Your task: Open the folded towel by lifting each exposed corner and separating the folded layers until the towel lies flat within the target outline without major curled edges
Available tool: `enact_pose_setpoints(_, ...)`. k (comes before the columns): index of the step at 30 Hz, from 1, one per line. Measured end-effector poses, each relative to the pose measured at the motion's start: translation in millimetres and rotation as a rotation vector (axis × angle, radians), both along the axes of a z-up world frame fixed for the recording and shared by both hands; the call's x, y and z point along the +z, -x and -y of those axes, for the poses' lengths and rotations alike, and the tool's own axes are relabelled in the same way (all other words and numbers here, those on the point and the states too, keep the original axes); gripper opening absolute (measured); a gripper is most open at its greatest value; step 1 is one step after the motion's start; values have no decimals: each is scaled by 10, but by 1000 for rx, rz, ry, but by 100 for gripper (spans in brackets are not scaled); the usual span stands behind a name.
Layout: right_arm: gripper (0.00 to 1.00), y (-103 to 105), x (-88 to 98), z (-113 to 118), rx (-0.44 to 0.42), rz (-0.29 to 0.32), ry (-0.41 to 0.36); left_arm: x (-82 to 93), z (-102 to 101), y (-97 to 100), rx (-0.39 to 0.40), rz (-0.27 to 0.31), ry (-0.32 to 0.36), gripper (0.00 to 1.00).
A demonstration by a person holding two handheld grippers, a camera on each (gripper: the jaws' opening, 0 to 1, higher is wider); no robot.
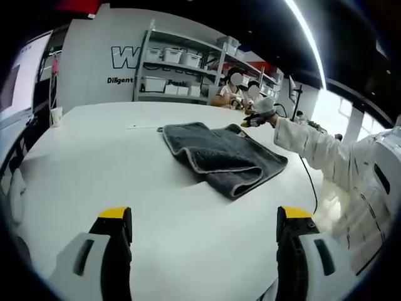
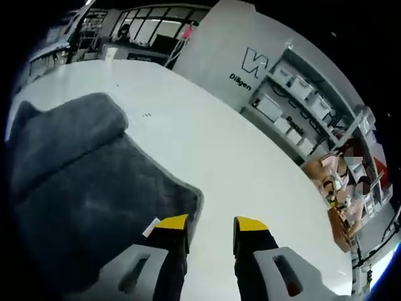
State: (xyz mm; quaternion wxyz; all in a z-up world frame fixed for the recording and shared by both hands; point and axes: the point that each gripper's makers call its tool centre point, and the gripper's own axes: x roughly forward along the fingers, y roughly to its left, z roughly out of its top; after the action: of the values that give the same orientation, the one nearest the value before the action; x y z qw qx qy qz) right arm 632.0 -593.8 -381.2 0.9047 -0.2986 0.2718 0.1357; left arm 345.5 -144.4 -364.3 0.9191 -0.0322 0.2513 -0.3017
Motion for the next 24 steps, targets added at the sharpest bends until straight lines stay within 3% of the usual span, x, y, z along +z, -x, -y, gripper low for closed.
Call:
enact_pose_setpoints(14,3,-129,-201,-115,-7,-63,-107,-20,-39,-11,19,-7,-9,94)
enact_pose_setpoints(24,0,-182,-413,-88,-20,-98,-61,-18,-96,-23,36,-7,-11,94)
